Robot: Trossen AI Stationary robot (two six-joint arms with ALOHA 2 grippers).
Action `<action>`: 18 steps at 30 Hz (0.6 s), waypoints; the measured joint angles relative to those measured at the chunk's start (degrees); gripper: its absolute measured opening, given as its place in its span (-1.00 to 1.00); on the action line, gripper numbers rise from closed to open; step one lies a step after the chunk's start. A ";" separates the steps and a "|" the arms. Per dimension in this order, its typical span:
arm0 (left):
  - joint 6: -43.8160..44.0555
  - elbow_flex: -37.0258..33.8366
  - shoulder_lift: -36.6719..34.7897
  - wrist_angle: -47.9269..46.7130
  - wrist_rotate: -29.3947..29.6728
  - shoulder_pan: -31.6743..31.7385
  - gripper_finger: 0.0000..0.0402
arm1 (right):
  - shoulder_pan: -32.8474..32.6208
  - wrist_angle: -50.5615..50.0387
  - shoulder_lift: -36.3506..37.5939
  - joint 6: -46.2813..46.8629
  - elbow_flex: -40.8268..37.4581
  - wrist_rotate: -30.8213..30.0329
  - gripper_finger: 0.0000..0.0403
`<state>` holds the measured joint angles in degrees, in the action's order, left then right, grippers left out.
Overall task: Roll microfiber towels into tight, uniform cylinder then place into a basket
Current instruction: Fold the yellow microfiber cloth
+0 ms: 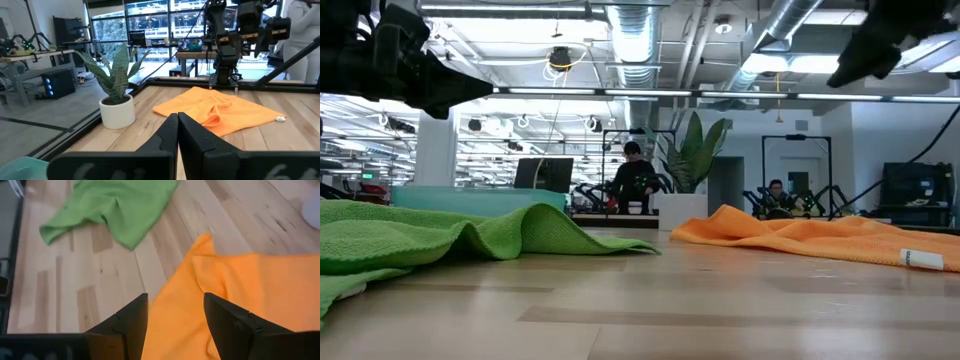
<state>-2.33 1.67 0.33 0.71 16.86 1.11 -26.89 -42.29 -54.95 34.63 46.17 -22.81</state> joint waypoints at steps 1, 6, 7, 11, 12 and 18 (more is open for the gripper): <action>-0.04 0.00 -0.01 0.00 0.00 -0.01 -1.00 | -0.34 -2.24 -1.26 0.66 1.54 0.02 0.06; -0.24 0.00 0.01 -0.02 0.00 -0.01 -1.00 | -2.84 -12.74 -7.84 7.24 6.60 0.14 0.06; -0.24 0.02 -0.01 -0.13 0.00 0.01 -1.00 | -3.57 -13.90 -9.35 8.43 7.06 0.24 0.06; 0.40 0.02 0.01 -0.17 0.00 0.01 -1.00 | -6.82 -15.79 -15.96 12.87 8.76 1.30 0.06; 0.42 0.02 0.01 -0.17 0.00 -0.01 -1.00 | -7.62 -15.75 -17.56 13.93 9.24 1.79 0.06; 0.46 0.02 0.01 -0.21 0.00 0.01 -1.00 | -12.61 -15.65 -26.67 18.13 12.69 2.74 0.06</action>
<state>-1.87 1.69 0.34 0.50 16.86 1.13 -39.50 -57.94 -81.62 52.76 58.85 -20.07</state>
